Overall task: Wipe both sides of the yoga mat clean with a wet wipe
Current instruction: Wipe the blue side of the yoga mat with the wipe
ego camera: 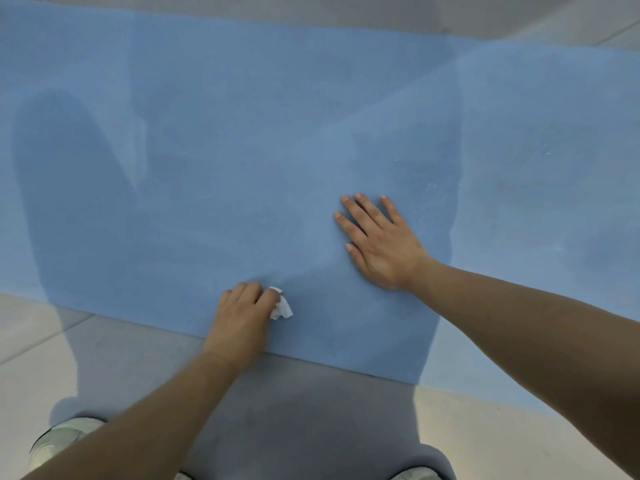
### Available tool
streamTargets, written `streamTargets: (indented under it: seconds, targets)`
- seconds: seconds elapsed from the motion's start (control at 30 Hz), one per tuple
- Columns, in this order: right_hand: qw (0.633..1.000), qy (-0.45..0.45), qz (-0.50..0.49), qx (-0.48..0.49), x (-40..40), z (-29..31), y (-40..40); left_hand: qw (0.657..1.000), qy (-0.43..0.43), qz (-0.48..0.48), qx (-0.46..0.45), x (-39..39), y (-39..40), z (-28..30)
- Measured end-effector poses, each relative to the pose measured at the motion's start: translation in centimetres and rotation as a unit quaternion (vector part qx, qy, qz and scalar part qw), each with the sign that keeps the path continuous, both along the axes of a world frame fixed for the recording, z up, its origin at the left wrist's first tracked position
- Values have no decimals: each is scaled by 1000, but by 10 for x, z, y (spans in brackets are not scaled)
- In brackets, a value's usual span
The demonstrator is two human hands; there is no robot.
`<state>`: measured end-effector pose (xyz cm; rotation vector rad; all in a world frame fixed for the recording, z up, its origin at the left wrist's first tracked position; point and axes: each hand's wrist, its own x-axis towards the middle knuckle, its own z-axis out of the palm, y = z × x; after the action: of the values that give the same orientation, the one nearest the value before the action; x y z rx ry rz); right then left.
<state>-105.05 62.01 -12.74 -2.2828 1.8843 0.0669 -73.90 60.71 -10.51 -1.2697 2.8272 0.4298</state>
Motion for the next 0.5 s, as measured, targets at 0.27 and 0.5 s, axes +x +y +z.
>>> streamTargets:
  seconds: [0.27,0.5]
  targets:
    - [1000,4,2,-5,1,2,-1,993,71,-77,48,-56,44,-11]
    - [1000,16,-4,3,1,3,0,979,51,-198,7,-64,48,-3]
